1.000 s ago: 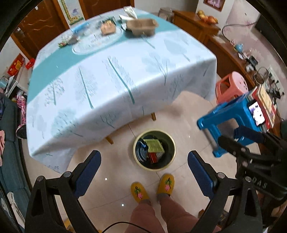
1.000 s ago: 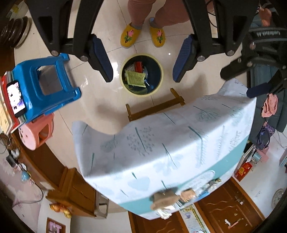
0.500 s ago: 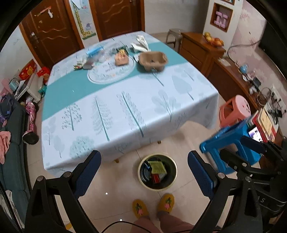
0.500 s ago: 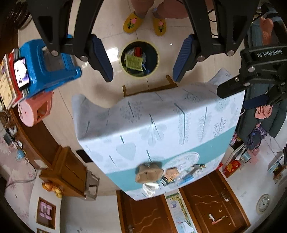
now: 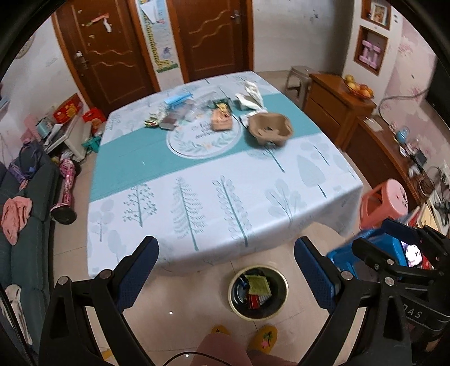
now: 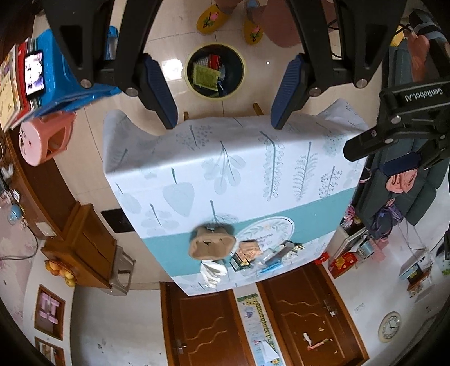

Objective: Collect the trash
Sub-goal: 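Raise both tools back toward the table, then grasp the green milk carton with the left gripper while the right gripper grasps the white packet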

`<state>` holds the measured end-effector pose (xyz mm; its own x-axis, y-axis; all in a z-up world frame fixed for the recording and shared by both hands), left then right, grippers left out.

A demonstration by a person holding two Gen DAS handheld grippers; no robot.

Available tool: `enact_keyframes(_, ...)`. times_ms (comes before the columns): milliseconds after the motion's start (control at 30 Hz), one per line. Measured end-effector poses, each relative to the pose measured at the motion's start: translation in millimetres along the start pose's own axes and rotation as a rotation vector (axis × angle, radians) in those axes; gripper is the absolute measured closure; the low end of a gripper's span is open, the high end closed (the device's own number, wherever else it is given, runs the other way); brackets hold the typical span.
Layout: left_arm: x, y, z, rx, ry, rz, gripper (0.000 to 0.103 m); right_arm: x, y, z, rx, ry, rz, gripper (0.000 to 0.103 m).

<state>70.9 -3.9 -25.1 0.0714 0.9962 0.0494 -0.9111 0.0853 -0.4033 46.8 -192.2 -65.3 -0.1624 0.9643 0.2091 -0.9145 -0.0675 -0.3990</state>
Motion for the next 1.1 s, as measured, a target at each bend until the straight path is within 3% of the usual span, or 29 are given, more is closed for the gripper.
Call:
enact_keyframes(167,13,-20,-11,-0.008,-0.028,0.016,0.007,0,-24,-7,-0.012,-0.011,-0.006,0.034)
enact_keyframes(333,18,-49,-40,0.014,-0.007,0.001,0.007,-3,-54,-23,-0.008,0.0,-0.023,0.034)
enact_keyframes(600,26,-135,-90,0.053,0.082,-0.081,0.007,-12,-125,-61,0.01,0.017,-0.108,0.034)
enact_keyframes(800,37,-201,-140,0.113,0.172,-0.078,0.008,-23,-191,-95,0.017,0.03,-0.18,0.034)
enact_keyframes(1100,30,-268,-233,0.235,0.16,-0.112,0.011,-49,-264,-154,0.061,0.068,-0.245,0.034)
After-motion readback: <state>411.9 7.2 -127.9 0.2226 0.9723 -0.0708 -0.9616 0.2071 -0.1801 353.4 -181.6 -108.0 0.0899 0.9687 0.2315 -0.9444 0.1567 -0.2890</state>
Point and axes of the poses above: each gripper's, at about its wrist camera, not at the fingertips, and z roughly against the way its jaws point, x to its left, y to its underside, the point moved 9 cm from there along -z, roughly the way its jaws point, and after that the axes turned 7 degrees about x, right-handed, at the moved point
